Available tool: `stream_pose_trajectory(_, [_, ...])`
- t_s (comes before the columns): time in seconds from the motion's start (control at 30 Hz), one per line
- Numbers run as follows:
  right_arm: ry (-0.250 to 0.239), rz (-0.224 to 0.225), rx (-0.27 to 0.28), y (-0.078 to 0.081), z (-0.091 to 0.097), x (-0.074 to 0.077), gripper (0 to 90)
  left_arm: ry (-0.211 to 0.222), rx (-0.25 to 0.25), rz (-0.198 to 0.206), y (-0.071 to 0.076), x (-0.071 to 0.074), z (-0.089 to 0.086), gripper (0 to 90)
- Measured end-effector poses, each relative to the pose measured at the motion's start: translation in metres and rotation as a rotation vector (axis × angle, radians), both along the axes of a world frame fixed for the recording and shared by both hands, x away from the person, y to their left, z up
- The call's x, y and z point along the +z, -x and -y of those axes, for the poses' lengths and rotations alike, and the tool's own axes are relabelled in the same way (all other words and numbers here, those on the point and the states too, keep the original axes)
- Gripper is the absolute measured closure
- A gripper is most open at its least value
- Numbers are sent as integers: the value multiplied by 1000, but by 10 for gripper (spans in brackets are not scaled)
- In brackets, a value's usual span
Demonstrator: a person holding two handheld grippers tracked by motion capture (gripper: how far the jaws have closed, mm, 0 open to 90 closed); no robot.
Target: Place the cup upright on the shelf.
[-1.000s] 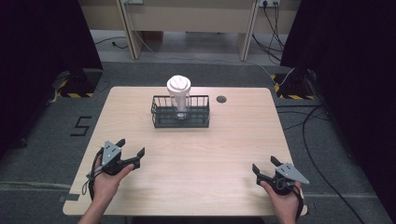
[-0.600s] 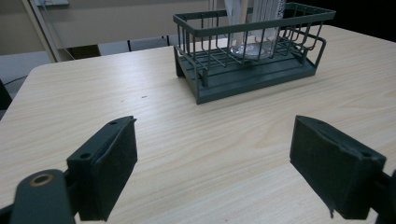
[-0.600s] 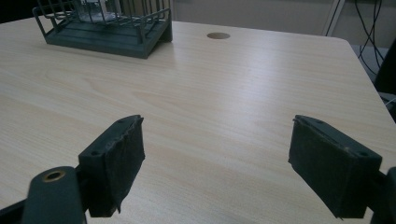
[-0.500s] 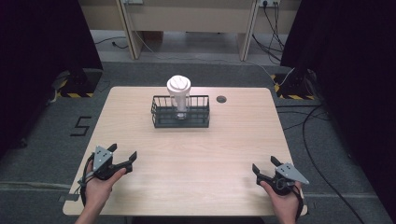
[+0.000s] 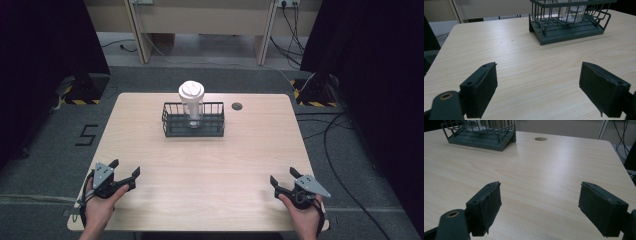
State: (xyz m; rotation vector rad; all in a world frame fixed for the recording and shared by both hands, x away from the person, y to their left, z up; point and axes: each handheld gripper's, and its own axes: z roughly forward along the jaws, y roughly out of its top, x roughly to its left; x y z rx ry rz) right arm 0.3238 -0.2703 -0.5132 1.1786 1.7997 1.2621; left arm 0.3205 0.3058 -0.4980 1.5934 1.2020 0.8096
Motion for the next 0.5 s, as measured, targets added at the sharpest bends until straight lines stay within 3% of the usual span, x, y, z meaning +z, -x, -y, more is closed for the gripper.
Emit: stream_pose_trajectory(0.5, [0,-3,1,0,0,0,187,11,28,-3,11,-13,-5,145])
